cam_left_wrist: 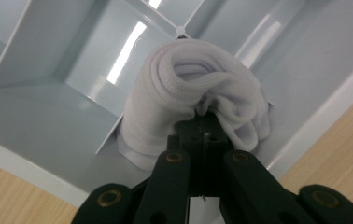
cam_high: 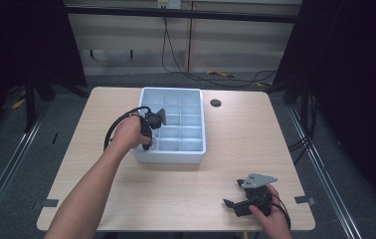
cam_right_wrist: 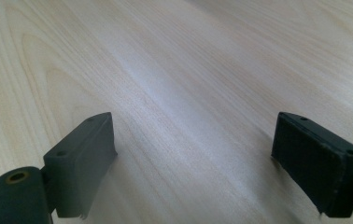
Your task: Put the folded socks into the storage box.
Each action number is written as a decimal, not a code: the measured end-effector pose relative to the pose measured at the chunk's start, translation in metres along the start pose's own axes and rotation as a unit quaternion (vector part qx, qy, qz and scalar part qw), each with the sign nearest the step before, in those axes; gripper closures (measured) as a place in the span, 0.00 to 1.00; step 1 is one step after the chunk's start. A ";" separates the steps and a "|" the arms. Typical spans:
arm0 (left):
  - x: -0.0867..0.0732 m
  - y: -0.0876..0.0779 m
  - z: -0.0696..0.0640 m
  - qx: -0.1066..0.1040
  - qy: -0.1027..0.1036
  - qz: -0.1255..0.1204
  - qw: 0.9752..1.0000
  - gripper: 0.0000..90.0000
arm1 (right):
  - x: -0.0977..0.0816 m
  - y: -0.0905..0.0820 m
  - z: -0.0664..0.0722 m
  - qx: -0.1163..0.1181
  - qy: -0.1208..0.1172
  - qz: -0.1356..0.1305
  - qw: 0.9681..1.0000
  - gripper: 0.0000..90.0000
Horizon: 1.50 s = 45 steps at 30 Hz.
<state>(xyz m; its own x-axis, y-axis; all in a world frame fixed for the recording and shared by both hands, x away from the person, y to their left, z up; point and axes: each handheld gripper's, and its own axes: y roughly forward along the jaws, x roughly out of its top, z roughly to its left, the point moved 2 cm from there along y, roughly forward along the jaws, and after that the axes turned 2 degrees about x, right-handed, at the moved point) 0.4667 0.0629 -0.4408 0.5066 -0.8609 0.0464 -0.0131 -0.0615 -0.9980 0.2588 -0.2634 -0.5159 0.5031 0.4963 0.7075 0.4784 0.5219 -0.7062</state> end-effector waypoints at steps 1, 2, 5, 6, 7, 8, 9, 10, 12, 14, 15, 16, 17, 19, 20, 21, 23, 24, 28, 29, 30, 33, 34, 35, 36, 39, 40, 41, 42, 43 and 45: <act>-0.001 0.002 0.000 0.000 -0.002 -0.001 1.000 1.00 | 0.000 0.000 0.000 0.000 0.000 0.000 1.000 0.14; -0.001 0.002 0.000 0.000 -0.002 -0.001 1.000 1.00 | 0.000 0.000 0.000 0.000 0.000 0.000 1.000 0.14; -0.005 0.005 0.002 -0.009 -0.009 -0.008 1.000 1.00 | 0.000 0.000 0.000 0.000 0.000 0.000 1.000 0.14; -0.006 0.007 0.002 -0.010 -0.009 -0.006 1.000 1.00 | 0.000 0.000 0.000 0.000 -0.001 0.000 1.000 0.14; -0.009 0.011 0.002 -0.012 -0.009 -0.001 1.000 1.00 | 0.000 0.000 0.000 0.000 -0.001 0.000 1.000 0.14; -0.009 0.011 0.002 -0.012 -0.009 -0.001 1.000 1.00 | 0.000 0.000 0.000 0.000 -0.001 0.000 1.000 0.14; -0.010 0.013 0.002 -0.009 -0.008 0.001 1.000 1.00 | 0.000 0.000 0.000 0.000 -0.001 0.000 1.000 0.14; -0.010 0.015 0.002 -0.009 -0.007 0.000 1.000 1.00 | 0.000 0.000 0.000 0.000 -0.002 -0.001 1.000 0.14; -0.011 0.015 0.003 -0.013 -0.009 -0.002 1.000 1.00 | 0.000 0.000 0.000 0.000 0.000 0.000 1.000 0.14; -0.012 0.015 0.003 -0.013 -0.008 -0.005 1.000 1.00 | 0.000 0.000 0.000 0.000 0.000 0.001 1.000 0.14; -0.013 0.015 0.004 -0.014 -0.010 -0.006 1.000 1.00 | 0.000 0.000 0.000 0.000 0.000 0.001 1.000 0.14; -0.013 0.013 0.004 -0.017 -0.009 -0.006 1.000 1.00 | 0.000 0.000 0.000 0.000 0.000 0.000 1.000 0.14; -0.013 0.013 0.004 -0.017 -0.009 -0.006 1.000 1.00 | 0.000 0.000 0.000 0.000 0.000 0.000 1.000 0.14; -0.014 0.009 0.006 -0.022 -0.014 -0.008 1.000 1.00 | 0.000 0.000 0.000 0.000 -0.001 0.000 1.000 0.14; -0.015 0.006 0.006 -0.021 -0.013 -0.008 1.000 1.00 | 0.000 0.000 0.000 0.000 -0.001 0.000 1.000 0.14; -0.016 -0.001 0.006 -0.018 -0.015 -0.012 1.000 1.00 | 0.000 0.000 0.000 0.000 -0.001 0.000 1.000 0.14; -0.017 -0.006 0.006 -0.017 -0.017 -0.018 1.000 1.00 | 0.000 0.000 0.000 0.000 -0.001 0.000 1.000 0.14; -0.017 -0.012 0.007 -0.017 -0.018 -0.024 0.999 1.00 | 0.000 0.000 0.000 0.000 0.000 0.000 1.000 0.14; -0.016 -0.037 0.008 -0.013 -0.020 -0.045 0.999 1.00 | 0.000 0.000 0.000 0.000 0.000 0.000 1.000 0.14; -0.016 -0.041 0.008 -0.015 -0.021 -0.049 0.998 1.00 | 0.000 0.000 0.000 0.000 -0.001 0.000 1.000 0.14; -0.015 -0.045 0.008 -0.015 -0.021 -0.053 0.998 1.00 | 0.000 0.000 0.000 0.000 0.000 0.000 1.000 0.14; -0.010 -0.054 0.006 -0.017 -0.026 -0.066 0.997 1.00 | 0.000 0.000 0.000 0.000 -0.001 0.000 1.000 0.14; -0.010 -0.054 0.006 -0.017 -0.026 -0.066 0.997 1.00 | 0.000 0.000 0.000 0.000 -0.001 0.000 1.000 0.14; -0.009 -0.055 0.006 -0.016 -0.018 -0.061 0.998 1.00 | 0.000 0.000 0.000 0.000 -0.001 0.000 1.000 0.14; -0.007 -0.054 0.005 -0.016 -0.019 -0.062 0.998 1.00 | 0.000 0.000 0.000 0.000 -0.001 0.000 1.000 0.14; -0.003 -0.054 0.004 -0.014 -0.014 -0.061 0.998 1.00 | 0.000 0.000 0.000 0.000 -0.001 0.000 1.000 0.14; -0.001 -0.054 0.005 -0.013 -0.012 -0.060 0.998 1.00 | 0.000 0.000 0.000 0.000 -0.001 0.000 1.000 0.14; 0.000 -0.054 0.004 -0.013 -0.012 -0.060 0.998 1.00 | 0.000 0.000 0.000 0.000 -0.001 0.000 1.000 0.14; 0.002 -0.053 0.003 -0.016 -0.014 -0.062 0.998 1.00 | 0.000 0.000 0.000 0.000 -0.001 0.000 1.000 0.14; 0.003 -0.053 0.003 -0.015 -0.009 -0.060 0.998 1.00 | 0.000 0.000 0.000 0.000 -0.001 0.000 1.000 0.14; 0.005 -0.051 0.002 -0.016 -0.007 -0.058 0.998 1.00 | 0.000 0.000 0.000 0.000 -0.001 0.000 1.000 0.14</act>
<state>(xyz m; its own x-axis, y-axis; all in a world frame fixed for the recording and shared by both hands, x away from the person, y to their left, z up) 0.4718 0.0623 -0.3898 0.5184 -0.8398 0.1611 0.0199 -0.1765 -0.9841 0.2588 -0.2634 -0.5159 0.5021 0.4968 0.7079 0.4789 0.5218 -0.7059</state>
